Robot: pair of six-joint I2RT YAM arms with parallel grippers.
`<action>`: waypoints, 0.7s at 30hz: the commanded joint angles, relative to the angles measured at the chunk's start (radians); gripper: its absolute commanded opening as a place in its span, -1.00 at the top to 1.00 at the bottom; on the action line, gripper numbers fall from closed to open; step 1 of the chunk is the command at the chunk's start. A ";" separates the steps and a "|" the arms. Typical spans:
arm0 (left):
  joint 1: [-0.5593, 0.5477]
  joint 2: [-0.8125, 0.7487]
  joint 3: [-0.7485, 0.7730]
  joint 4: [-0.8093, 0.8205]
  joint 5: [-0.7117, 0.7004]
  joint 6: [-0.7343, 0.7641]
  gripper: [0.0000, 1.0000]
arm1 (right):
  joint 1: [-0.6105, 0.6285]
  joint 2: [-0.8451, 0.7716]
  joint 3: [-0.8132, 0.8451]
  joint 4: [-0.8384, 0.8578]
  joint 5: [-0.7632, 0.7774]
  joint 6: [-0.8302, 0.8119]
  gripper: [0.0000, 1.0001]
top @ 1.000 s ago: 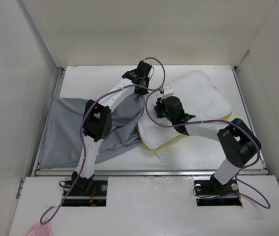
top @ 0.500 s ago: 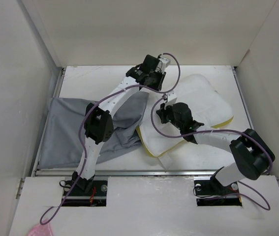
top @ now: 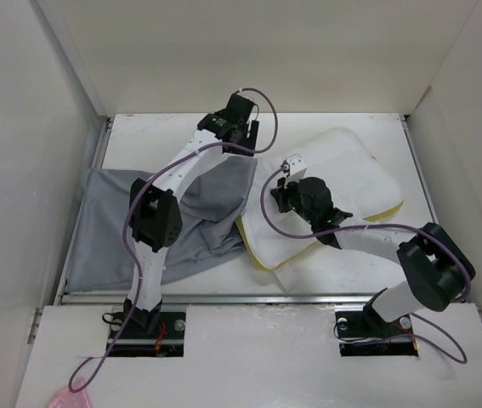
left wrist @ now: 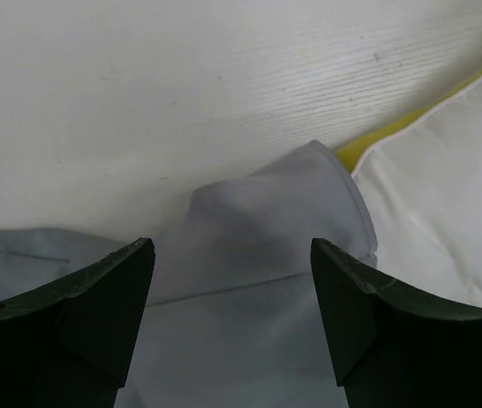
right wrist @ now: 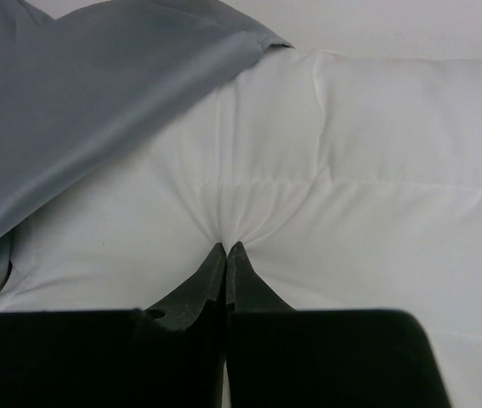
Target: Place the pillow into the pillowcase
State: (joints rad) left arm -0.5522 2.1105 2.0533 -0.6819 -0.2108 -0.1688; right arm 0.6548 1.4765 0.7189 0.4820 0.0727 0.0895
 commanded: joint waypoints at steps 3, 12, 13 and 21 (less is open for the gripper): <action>-0.074 -0.093 -0.070 0.012 0.007 0.026 -0.44 | -0.006 0.030 0.042 0.116 0.033 0.004 1.00; -0.083 -0.027 -0.061 0.012 0.060 0.026 -0.21 | -0.006 0.057 0.060 0.106 0.044 0.013 1.00; -0.083 -0.018 -0.061 0.012 0.042 0.026 -0.14 | -0.006 0.057 0.060 0.106 0.044 0.013 1.00; -0.083 0.022 -0.051 -0.025 0.002 0.006 -0.12 | -0.006 0.057 0.060 0.096 0.047 0.013 1.00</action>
State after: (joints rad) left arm -0.6342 2.1460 1.9953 -0.6941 -0.2104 -0.1574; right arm 0.6548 1.5341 0.7284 0.4831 0.1047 0.0998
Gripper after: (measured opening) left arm 0.554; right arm 0.015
